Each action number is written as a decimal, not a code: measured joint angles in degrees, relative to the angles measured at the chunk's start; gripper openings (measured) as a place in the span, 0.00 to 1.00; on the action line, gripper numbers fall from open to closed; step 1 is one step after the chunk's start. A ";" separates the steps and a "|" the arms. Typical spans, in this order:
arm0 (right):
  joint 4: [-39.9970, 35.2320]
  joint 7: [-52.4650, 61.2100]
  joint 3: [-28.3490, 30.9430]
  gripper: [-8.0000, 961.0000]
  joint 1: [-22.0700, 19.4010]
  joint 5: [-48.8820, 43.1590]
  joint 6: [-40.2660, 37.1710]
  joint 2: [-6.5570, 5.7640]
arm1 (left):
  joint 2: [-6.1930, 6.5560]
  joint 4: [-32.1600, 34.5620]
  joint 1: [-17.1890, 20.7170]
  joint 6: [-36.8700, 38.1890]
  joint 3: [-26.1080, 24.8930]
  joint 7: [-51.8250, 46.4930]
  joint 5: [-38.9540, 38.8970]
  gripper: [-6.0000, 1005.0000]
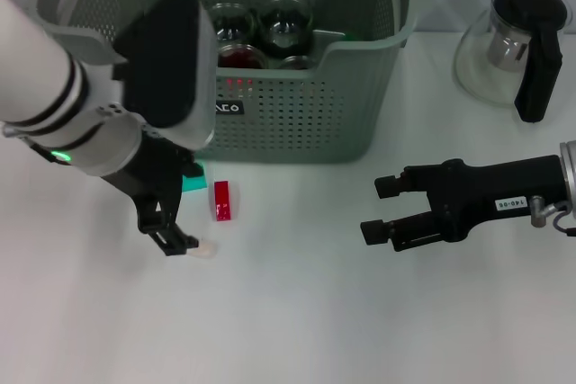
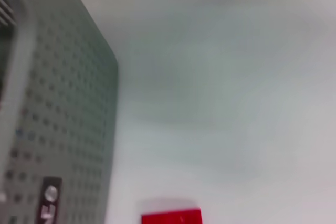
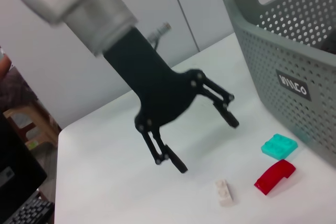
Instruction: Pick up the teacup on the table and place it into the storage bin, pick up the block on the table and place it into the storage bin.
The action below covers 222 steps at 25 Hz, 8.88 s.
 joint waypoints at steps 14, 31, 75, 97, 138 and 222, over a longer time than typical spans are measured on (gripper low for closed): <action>0.77 0.21 0.71 0.98 0.84 0.09 0.98 0.54 | -0.02 -13.30 -5.81 -2.19 4.90 1.54 4.75 0.84; 0.74 0.21 0.80 0.98 0.75 0.12 0.97 0.51 | -0.08 -21.70 -8.54 -8.30 4.96 2.80 4.83 0.66; 0.83 -0.76 1.11 0.99 0.22 0.12 0.66 0.31 | -0.04 -9.64 -10.93 11.50 -17.36 0.99 -2.52 0.22; 0.87 -1.16 1.24 0.99 0.13 -0.15 -0.65 0.26 | 8.45 -23.08 -17.11 -23.31 -30.34 -13.24 -22.53 0.33; 2.17 -1.40 2.88 0.99 -0.69 0.04 -0.66 0.07 | -0.45 2.14 2.47 0.92 -7.24 5.61 -10.69 0.89; 3.73 -2.88 2.99 0.98 -1.37 -0.12 -0.17 0.08 | -0.16 -31.99 -13.92 -23.57 2.96 1.15 3.73 0.89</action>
